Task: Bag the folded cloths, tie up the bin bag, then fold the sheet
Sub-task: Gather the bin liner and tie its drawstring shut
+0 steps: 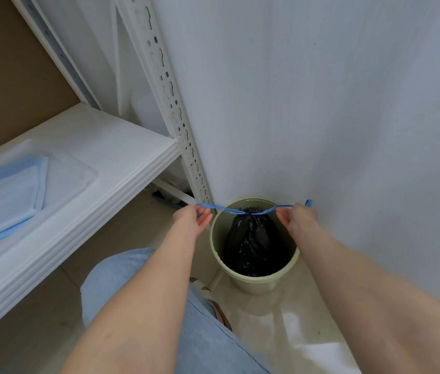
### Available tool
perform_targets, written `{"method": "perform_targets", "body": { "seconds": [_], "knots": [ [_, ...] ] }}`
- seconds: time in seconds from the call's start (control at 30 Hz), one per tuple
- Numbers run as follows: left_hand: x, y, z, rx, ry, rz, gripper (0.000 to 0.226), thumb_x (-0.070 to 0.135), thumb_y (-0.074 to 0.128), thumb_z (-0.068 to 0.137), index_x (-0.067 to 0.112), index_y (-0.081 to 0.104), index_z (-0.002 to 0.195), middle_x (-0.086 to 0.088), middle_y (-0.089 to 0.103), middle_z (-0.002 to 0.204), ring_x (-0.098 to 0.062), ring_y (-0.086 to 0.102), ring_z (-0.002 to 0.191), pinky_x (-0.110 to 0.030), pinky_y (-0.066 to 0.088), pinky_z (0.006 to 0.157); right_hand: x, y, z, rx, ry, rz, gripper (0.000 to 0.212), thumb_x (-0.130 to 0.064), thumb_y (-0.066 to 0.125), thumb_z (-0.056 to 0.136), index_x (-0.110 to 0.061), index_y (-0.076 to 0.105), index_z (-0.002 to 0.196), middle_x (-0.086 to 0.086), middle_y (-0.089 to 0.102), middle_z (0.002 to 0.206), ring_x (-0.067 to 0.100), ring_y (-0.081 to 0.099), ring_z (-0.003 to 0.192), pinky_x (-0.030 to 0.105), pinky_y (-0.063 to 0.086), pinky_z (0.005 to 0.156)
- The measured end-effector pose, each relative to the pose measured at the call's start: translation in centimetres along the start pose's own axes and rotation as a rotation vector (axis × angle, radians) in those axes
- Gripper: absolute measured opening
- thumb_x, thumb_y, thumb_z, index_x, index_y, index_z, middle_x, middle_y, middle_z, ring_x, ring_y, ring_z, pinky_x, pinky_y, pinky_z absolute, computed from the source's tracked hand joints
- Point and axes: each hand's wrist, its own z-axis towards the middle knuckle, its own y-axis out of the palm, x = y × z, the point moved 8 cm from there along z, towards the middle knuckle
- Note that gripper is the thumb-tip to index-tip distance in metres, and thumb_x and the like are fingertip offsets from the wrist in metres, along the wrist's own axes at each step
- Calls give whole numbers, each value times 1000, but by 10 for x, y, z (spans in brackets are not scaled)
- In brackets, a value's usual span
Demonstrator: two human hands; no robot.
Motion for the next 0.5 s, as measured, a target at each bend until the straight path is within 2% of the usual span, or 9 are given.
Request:
{"method": "perform_targets", "body": {
  "seconds": [0.07, 0.17, 0.23, 0.27, 0.37, 0.43, 0.5],
  "knots": [
    [-2, 5, -1, -44, -2, 116, 12, 6, 54, 94, 5, 57, 82, -4, 58, 72, -13, 58, 62, -31, 56, 69, 4, 10, -5, -48, 36, -54, 9, -14, 50, 98, -6, 49, 102, 11, 58, 58, 10, 55, 30, 18, 46, 31],
    [-15, 19, -4, -136, -32, 196, 9, 11, 60, 91, 9, 59, 82, -2, 58, 78, -13, 57, 65, -28, 53, 64, 21, 27, -10, -155, 106, -134, 22, -19, 64, 91, -12, 49, 76, 3, 46, 62, 11, 48, 42, 13, 42, 31],
    [-26, 28, -6, -199, -44, 218, 7, 11, 62, 91, 10, 58, 85, -1, 56, 86, -13, 58, 71, -28, 53, 67, 30, 33, -9, -198, 125, -219, 25, -20, 62, 93, -14, 47, 74, 1, 42, 61, 7, 45, 32, 10, 38, 31],
    [-29, 33, -8, -221, -37, 216, 3, 11, 61, 91, 10, 58, 92, 0, 56, 91, -14, 58, 74, -27, 53, 67, 33, 36, -8, -211, 122, -257, 23, -20, 59, 95, -15, 47, 75, 0, 42, 60, 4, 42, 26, 9, 35, 31],
    [-34, 48, -9, -259, -2, 196, 20, 15, 53, 97, 15, 55, 116, 1, 56, 103, -13, 60, 77, -24, 54, 63, 34, 44, -6, -221, 101, -305, 21, -17, 49, 99, -14, 54, 79, -1, 41, 59, 1, 38, 21, 7, 28, 30],
    [-37, 57, -9, -263, -3, 183, 19, 17, 45, 100, 13, 58, 114, 0, 57, 102, -11, 60, 74, -21, 55, 54, 35, 47, -4, -211, 86, -352, 24, -15, 48, 98, -12, 57, 76, -1, 44, 58, 0, 39, 22, 9, 28, 29],
    [-39, 62, -5, -251, -4, 150, 26, 15, 37, 103, 9, 60, 94, -5, 59, 98, -10, 59, 70, -17, 53, 46, 34, 45, 0, -172, 75, -393, 25, -11, 52, 95, -10, 58, 72, 1, 49, 58, 2, 42, 24, 10, 29, 29]
  ]
}}
